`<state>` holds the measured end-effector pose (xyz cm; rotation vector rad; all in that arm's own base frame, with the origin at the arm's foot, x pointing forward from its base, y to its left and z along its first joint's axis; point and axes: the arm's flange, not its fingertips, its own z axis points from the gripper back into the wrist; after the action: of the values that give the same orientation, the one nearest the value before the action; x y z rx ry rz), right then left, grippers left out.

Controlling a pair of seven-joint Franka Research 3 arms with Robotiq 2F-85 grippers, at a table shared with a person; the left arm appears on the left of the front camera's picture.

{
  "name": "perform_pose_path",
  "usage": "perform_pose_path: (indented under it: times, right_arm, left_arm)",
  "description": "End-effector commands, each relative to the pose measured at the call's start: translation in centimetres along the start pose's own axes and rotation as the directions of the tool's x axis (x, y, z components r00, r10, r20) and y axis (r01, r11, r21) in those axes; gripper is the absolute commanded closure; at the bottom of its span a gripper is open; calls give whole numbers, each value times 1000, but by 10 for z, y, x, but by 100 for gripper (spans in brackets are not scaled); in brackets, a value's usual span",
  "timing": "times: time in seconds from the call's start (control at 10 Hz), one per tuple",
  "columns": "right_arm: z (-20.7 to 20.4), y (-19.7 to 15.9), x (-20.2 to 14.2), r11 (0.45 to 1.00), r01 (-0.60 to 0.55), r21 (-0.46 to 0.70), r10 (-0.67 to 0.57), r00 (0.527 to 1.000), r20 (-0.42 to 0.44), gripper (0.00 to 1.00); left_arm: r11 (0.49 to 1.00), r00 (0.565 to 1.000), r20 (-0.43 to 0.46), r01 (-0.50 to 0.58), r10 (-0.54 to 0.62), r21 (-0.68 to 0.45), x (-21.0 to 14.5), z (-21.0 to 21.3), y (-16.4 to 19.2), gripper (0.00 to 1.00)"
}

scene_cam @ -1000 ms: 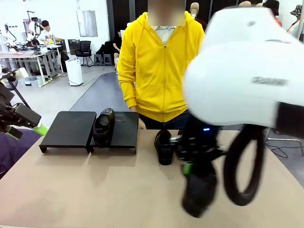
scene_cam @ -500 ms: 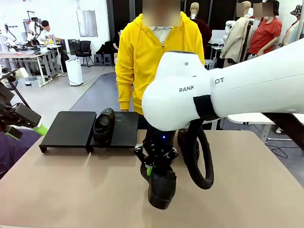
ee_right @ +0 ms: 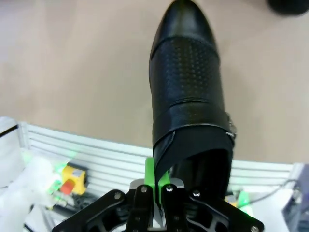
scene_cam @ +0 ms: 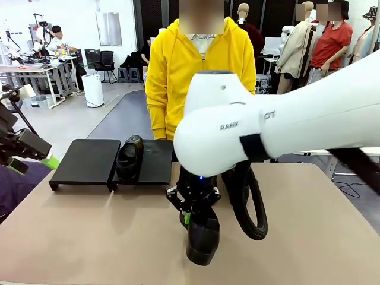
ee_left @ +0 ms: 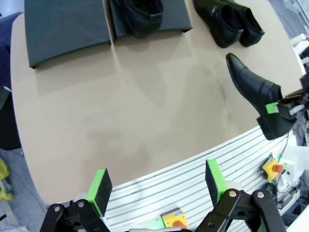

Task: Organize the shoes by placing them on the stand.
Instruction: Pick up one Shoe and place it in the middle of the table.

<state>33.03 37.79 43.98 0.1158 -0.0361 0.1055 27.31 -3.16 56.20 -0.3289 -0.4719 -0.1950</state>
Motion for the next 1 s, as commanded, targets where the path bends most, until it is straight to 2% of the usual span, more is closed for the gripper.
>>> perform_pose_path:
  times: [0.0,0.1,0.4,0.7,0.9]
  right_arm:
    - [-11,24,26,1000,-19,-8,19,999,49,100]
    - [-20,27,30,999,-45,9,44,998,45,100]
    - [-41,32,38,999,-29,-22,30,999,33,100]
    - [-57,27,54,998,14,-55,-7,994,110,100]
    - [-70,28,65,996,2,-85,6,996,90,100]
  left_arm:
    - [1000,1000,2,-2,2,-17,0,1,1,0]
    - [1000,1000,2,-2,2,-17,0,1,1,0]
    - [1000,1000,2,-2,2,-17,0,1,1,0]
    - [1000,1000,2,-2,2,-17,0,1,1,0]
    - [1000,1000,2,-2,2,-17,0,1,1,0]
